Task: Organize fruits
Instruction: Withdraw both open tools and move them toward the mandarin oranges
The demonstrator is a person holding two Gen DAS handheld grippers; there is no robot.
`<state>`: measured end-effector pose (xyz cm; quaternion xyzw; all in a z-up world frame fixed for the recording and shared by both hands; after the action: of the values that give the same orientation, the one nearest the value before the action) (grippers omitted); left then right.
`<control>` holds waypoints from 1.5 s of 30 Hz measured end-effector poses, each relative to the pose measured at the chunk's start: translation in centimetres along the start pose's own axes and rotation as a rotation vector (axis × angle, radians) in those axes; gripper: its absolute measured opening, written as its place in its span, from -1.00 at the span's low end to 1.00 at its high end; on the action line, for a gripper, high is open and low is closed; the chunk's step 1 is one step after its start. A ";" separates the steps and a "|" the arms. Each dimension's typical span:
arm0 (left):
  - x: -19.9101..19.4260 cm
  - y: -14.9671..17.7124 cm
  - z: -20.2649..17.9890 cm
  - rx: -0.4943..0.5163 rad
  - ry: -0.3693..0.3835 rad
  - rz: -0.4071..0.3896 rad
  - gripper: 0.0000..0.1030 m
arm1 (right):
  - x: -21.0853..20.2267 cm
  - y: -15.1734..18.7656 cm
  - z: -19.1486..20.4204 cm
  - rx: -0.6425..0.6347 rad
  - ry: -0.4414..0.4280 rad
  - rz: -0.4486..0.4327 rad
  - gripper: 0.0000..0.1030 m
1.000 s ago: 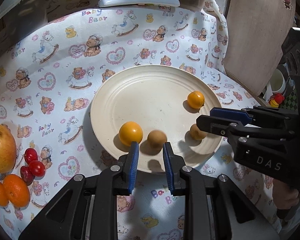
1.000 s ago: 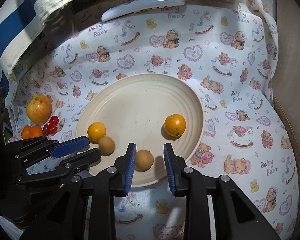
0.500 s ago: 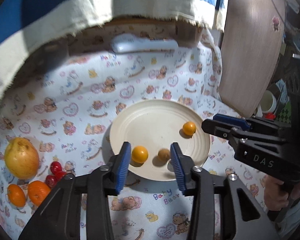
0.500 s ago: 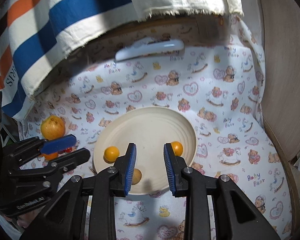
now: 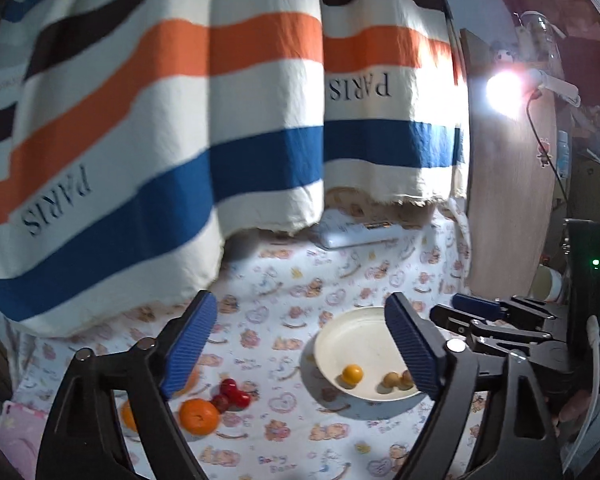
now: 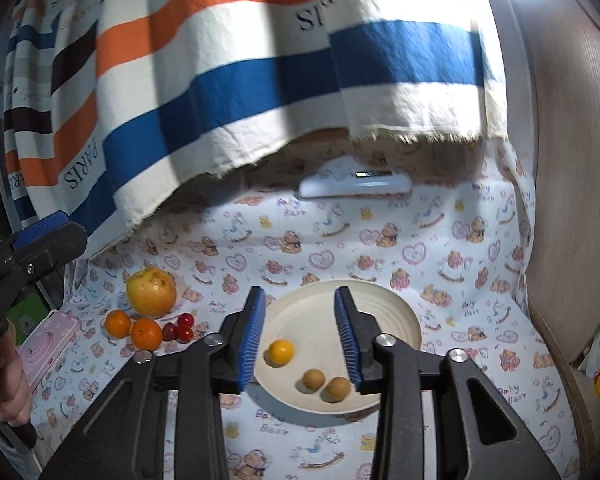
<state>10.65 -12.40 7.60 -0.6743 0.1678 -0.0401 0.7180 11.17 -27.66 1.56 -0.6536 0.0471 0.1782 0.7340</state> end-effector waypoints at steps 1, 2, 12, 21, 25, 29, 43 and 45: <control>-0.5 -0.3 0.4 0.000 -0.006 -0.013 0.78 | -0.4 -0.3 0.5 -0.006 -0.001 -0.015 -0.05; -0.8 -0.5 0.7 -0.003 -0.009 -0.022 0.79 | -0.7 -0.6 0.9 -0.011 -0.003 -0.023 -0.03; -5.0 -1.5 4.9 0.008 -0.090 -0.127 0.99 | -4.0 -3.8 6.0 -0.085 -0.009 -0.172 0.68; -6.9 -1.4 9.3 -0.035 -0.130 -0.175 0.99 | -3.6 -4.5 9.4 -0.105 -0.022 -0.222 0.99; -7.1 -0.4 11.4 -0.050 -0.151 -0.174 0.99 | -2.6 -4.3 10.6 -0.108 -0.028 -0.215 0.99; -7.1 0.9 13.5 -0.090 -0.173 -0.172 0.99 | -1.0 -3.9 12.0 -0.107 -0.033 -0.185 0.99; -2.7 5.4 19.6 -0.174 -0.185 0.045 0.98 | 5.4 0.9 16.4 -0.105 -0.055 -0.030 0.99; -2.2 6.3 20.2 -0.181 -0.203 0.071 0.98 | 6.5 1.5 16.8 -0.105 -0.054 -0.007 0.99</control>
<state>13.53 8.06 2.52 -0.7306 0.1210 0.0689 0.6685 13.95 -9.87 0.53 -0.6864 0.0156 0.1951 0.7004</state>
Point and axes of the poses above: each gripper's, at about its wrist camera, not at the fingertips, and x roughly the way its jaws point, z to its left, y to its underside, the point moved 10 cm from there along x, roughly the way its jaws point, and after that the axes turned 8 degrees about -z, right-handed, at the moved point
